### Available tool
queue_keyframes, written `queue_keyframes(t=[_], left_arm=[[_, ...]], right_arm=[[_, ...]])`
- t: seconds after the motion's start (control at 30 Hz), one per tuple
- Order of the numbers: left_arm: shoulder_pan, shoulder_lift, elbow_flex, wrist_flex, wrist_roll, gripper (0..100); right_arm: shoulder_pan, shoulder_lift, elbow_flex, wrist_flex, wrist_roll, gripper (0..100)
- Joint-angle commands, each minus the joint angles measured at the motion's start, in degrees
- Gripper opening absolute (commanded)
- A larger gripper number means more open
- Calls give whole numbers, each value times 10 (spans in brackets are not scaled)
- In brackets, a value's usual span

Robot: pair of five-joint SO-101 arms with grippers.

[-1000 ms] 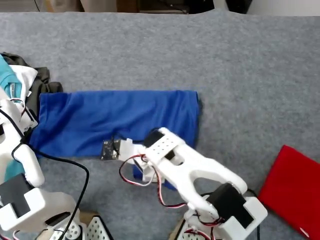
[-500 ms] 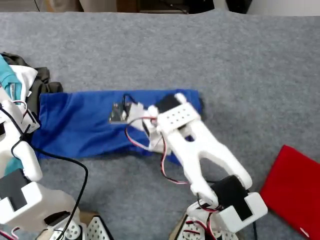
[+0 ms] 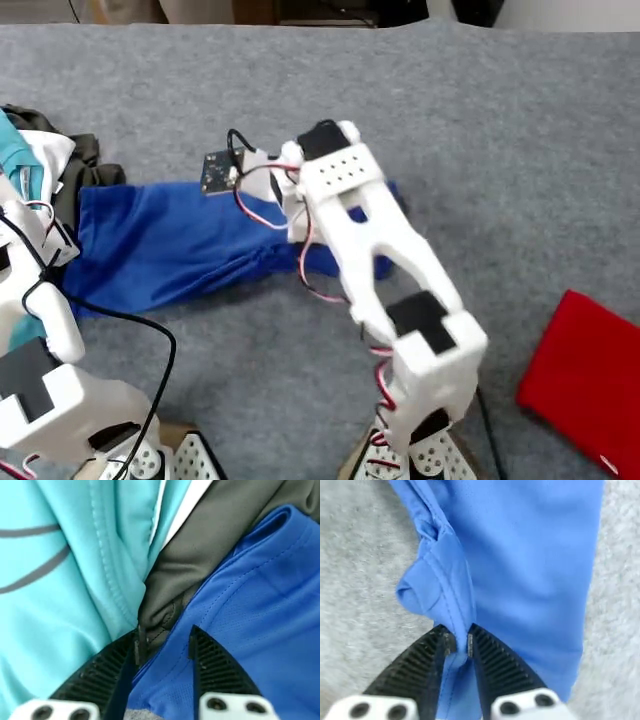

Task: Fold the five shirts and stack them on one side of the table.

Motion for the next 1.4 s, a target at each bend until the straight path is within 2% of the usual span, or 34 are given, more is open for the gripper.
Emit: queue_keyframes(t=[0.0, 0.3, 0.47, 0.53, 0.67, 0.73, 0.97, 1.13, 1.37], left_arm=[[-5, -2, -22, -10, 3, 157], [-5, -1, -20, -11, 3, 157], [-4, -1, -20, -11, 3, 157], [-4, -1, -20, -11, 3, 157], [-4, -1, -20, -11, 3, 156], [-4, -1, -20, -11, 3, 156], [-3, 0, -20, -11, 3, 156], [-3, 0, -20, -11, 3, 156], [-1, -1, 7, -47, 3, 157]], right_arm=[[8, 47, -79, 18, 34, 4], [12, 127, -166, 16, 121, 5], [12, 136, -175, -17, 135, 13], [12, 136, -175, -31, 135, 75], [12, 136, -175, -47, 133, 267], [12, 133, -176, -47, 121, 288], [13, 73, -176, 11, 113, 207], [35, 45, -131, 37, 97, 3], [96, -3, -14, 38, 57, 5]])
